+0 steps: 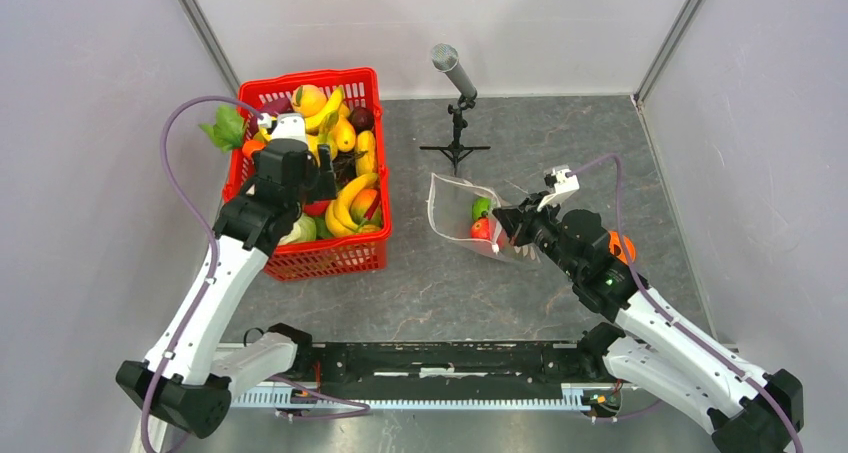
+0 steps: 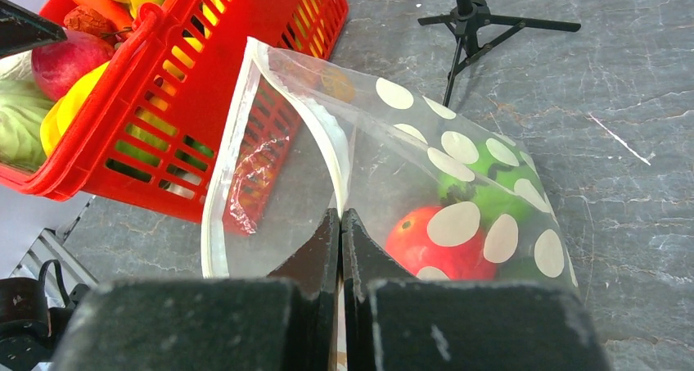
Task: Place the food in the zip-top bag and seal the zipper
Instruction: Pick up the fake fruit from the bin.
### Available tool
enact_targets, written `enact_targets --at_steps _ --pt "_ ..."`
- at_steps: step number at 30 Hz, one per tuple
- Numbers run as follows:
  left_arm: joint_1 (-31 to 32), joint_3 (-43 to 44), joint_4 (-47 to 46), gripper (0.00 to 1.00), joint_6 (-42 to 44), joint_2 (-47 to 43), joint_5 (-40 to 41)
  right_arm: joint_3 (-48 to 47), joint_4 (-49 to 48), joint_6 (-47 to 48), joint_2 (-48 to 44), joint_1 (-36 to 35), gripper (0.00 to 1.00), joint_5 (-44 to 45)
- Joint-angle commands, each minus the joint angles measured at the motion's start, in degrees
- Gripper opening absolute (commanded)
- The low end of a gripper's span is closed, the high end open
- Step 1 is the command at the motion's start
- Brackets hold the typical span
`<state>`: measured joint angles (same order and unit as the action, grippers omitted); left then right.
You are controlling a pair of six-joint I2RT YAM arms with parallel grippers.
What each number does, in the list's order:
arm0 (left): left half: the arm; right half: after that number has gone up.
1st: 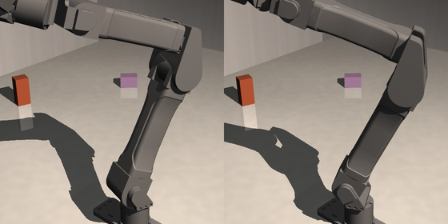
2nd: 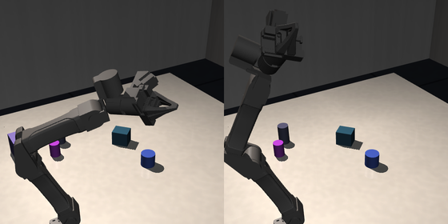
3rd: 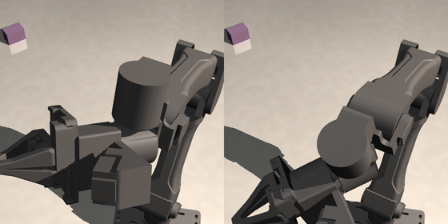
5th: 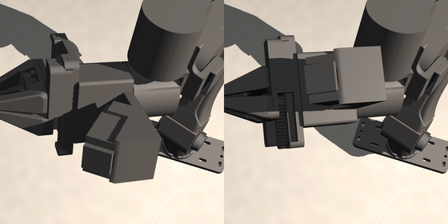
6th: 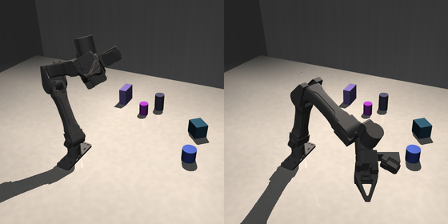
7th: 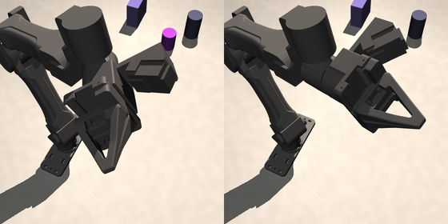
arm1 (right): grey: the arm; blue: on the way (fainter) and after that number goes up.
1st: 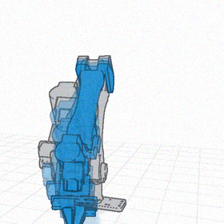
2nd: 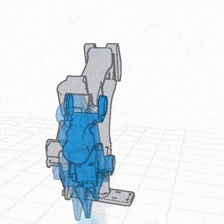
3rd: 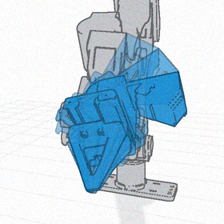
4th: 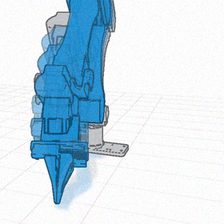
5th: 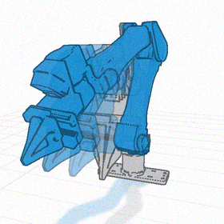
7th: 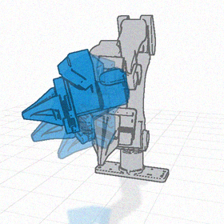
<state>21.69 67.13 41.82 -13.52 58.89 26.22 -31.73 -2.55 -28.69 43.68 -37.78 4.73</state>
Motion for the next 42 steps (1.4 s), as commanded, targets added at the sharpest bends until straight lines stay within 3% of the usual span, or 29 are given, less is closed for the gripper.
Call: enact_targets --at_steps 1,8,13,20,28,36,42 --pt "-2.3 1.8 2.7 0.91 2.6 0.9 -6.0 -2.9 -0.2 0.6 -0.1 -0.1 0.0 -0.3" --pt "-2.3 3.6 5.4 0.94 3.4 5.2 -6.4 -3.0 -0.1 0.8 0.4 -0.1 0.0 -0.9" --pt "-2.8 4.2 7.9 0.99 5.1 7.2 -1.9 -2.3 0.0 0.6 -0.6 -0.2 0.0 0.1" --pt "-2.8 4.6 7.9 0.9 5.6 7.9 -3.3 -2.3 -0.2 0.7 -0.1 -0.1 0.0 0.3" --pt "-2.8 4.0 9.0 0.96 5.3 9.0 -4.3 -2.4 -0.3 0.7 0.0 -0.1 0.0 0.2" --pt "-2.8 3.6 6.6 0.7 5.4 6.3 -5.6 -2.0 -0.2 0.3 -0.2 -0.1 0.0 0.3" --pt "-2.8 1.9 1.1 0.68 4.7 -0.9 -7.4 -1.9 -0.6 0.2 -0.1 -0.1 0.0 0.2"
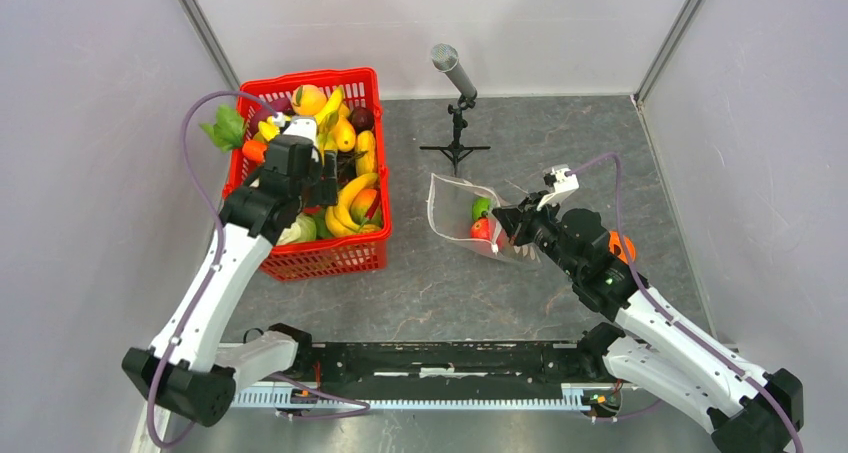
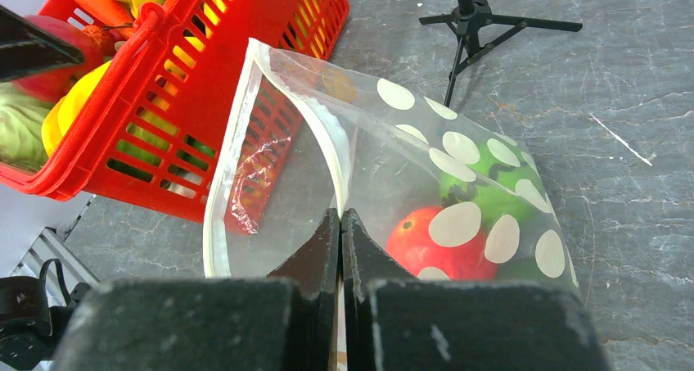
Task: Place the food in the zip-top bag and seal the zipper
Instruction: Pick up the fake fruit from the bin, then place the fake fruit in the zipper food storage bag.
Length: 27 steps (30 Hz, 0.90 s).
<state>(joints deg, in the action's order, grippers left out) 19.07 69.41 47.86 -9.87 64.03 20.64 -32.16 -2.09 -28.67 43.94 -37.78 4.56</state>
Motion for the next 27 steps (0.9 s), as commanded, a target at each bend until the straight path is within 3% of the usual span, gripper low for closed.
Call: enact_targets --at_steps 1,7,11,17,23,27 --pt "-0.2 -0.8 -5.8 0.66 0.8 -7.3 -2.7 -1.5 -1.1 0.1 -0.4 -0.1 0.0 0.5" --pt "-0.2 -1.9 -11.2 0.64 -2.8 -12.0 -10.8 -1.5 -1.6 -0.1 0.1 0.0 0.0 -0.1" --pt "-0.2 -1.3 -14.8 0.65 -6.6 -11.1 -26.9 -1.3 -1.8 -0.4 0.2 -0.1 0.0 -0.2" --pt "-0.2 -4.3 -23.6 0.65 -12.9 -9.8 -41.5 -1.3 -1.7 -0.6 0.0 -0.1 0.0 -0.3" --pt "0.6 -7.8 -32.7 0.65 -19.2 -8.5 -48.9 -1.6 -1.7 -0.6 -0.1 -0.1 0.0 -0.4" --pt "6.2 -9.9 -40.8 0.63 -23.7 -6.4 -48.8 -1.2 -2.1 -0.9 0.1 -0.1 0.0 -0.6"
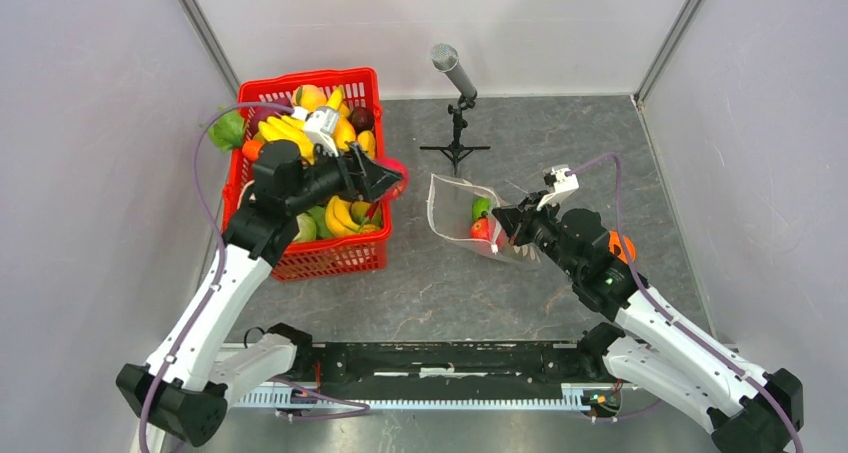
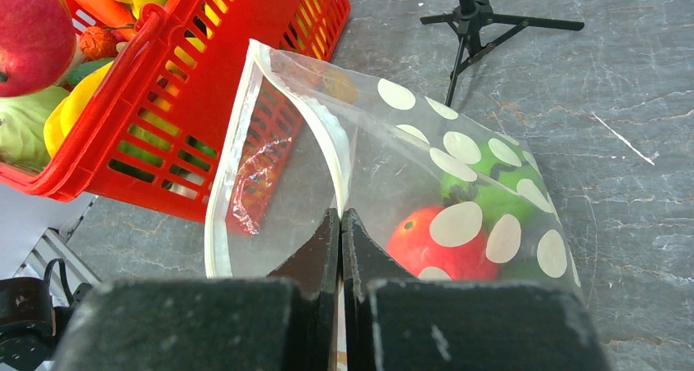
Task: Place the food in the zip-top bag and seal the zipper
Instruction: Place the fake fruit in the zipper food storage bag.
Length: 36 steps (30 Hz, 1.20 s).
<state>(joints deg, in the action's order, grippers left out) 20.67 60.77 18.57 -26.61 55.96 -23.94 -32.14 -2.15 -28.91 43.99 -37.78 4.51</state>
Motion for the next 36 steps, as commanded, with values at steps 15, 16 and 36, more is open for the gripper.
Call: enact_targets --at_steps 15,16,36 --pt "23.3 -0.6 -15.7 0.64 -1.8 14.8 11.7 -1.4 -3.7 -1.0 -2.2 -0.1 0.0 -2.6" --pt "23.8 -0.6 -15.6 0.64 -1.3 15.4 12.5 -1.4 -3.9 -1.1 -2.6 -0.1 0.0 -2.9" --pt "29.0 2.0 -18.3 0.84 7.5 22.0 24.3 -1.4 -5.0 -2.2 -4.7 -0.1 0.0 -3.8"
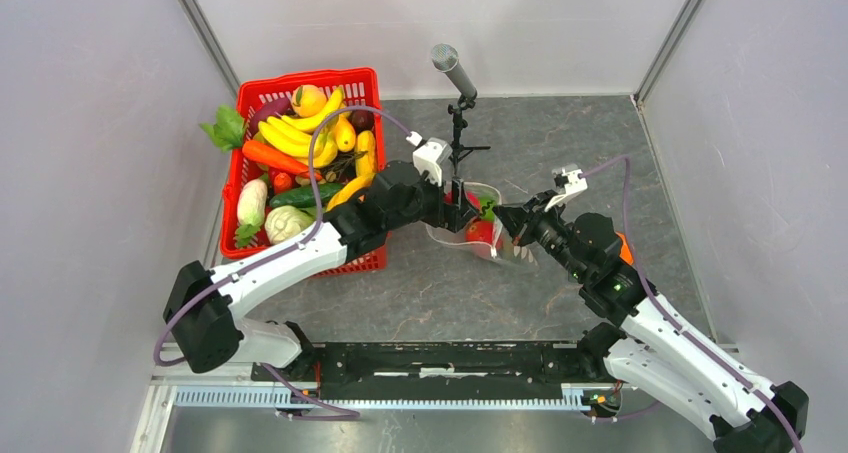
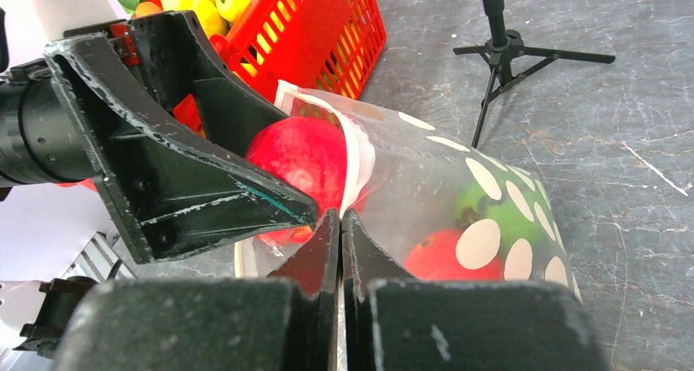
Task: Place the food in the zip-top bag and seal the zipper
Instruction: Place the fake fruit in the zipper food storage bag, then adjust the zipper food storage bag at the center of the board.
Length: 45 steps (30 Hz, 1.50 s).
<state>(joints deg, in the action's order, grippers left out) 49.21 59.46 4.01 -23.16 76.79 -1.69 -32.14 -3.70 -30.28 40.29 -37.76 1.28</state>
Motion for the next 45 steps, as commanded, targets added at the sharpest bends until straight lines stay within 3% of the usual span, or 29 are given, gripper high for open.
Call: enact_targets --at_steps 1,3,5,10,20,24,30,34,38,41,43,45 --pt "0.6 3.7 -3.8 0.83 4.0 1.4 2.0 -1.3 -3.3 -0.8 -1.0 -0.2 0.0 -0.3" --pt "0.8 4.1 -3.8 0.82 4.9 1.4 0.7 -1.2 -3.2 -0.8 -1.0 -0.1 0.0 0.0" --pt "1.0 4.5 -3.1 0.91 5.7 1.2 1.3 -1.2 -2.7 -0.9 -1.1 -0.2 0.0 0.3" --pt "1.0 4.6 -0.9 0.98 7.9 -1.1 3.2 -1.2 -2.1 -0.9 -0.8 -0.1 0.0 1.1" --pt "0.9 5.2 3.3 1.0 11.4 -8.4 6.4 -1.3 -1.8 -1.1 0.0 -0.1 0.0 1.4" --pt "0.9 5.9 5.2 1.0 13.0 -14.7 9.7 0.1 -13.6 -0.9 -5.2 -0.1 0.0 -3.6" --pt "0.9 5.5 7.8 1.0 15.4 -23.3 17.8 -10.7 0.7 4.9 -5.8 -0.1 0.0 11.8" --pt "0.9 5.1 10.9 1.0 15.9 -24.3 24.4 -13.0 14.0 7.1 3.7 -0.1 0.0 20.1" --pt "0.8 5.9 16.1 1.0 15.8 -23.8 32.2 -13.2 20.7 5.4 14.8 0.5 0.0 10.0" --pt "0.6 7.4 22.6 1.0 15.0 -23.2 39.5 -7.2 9.2 2.7 12.2 0.4 0.0 -0.6" --pt "0.3 8.8 27.2 1.0 13.5 -23.5 43.4 -3.8 2.0 0.6 8.6 0.4 0.0 -1.1" --pt "0.0 11.3 33.6 1.0 9.8 -23.8 47.4 -4.0 1.0 1.1 6.5 0.4 0.01 -0.1"
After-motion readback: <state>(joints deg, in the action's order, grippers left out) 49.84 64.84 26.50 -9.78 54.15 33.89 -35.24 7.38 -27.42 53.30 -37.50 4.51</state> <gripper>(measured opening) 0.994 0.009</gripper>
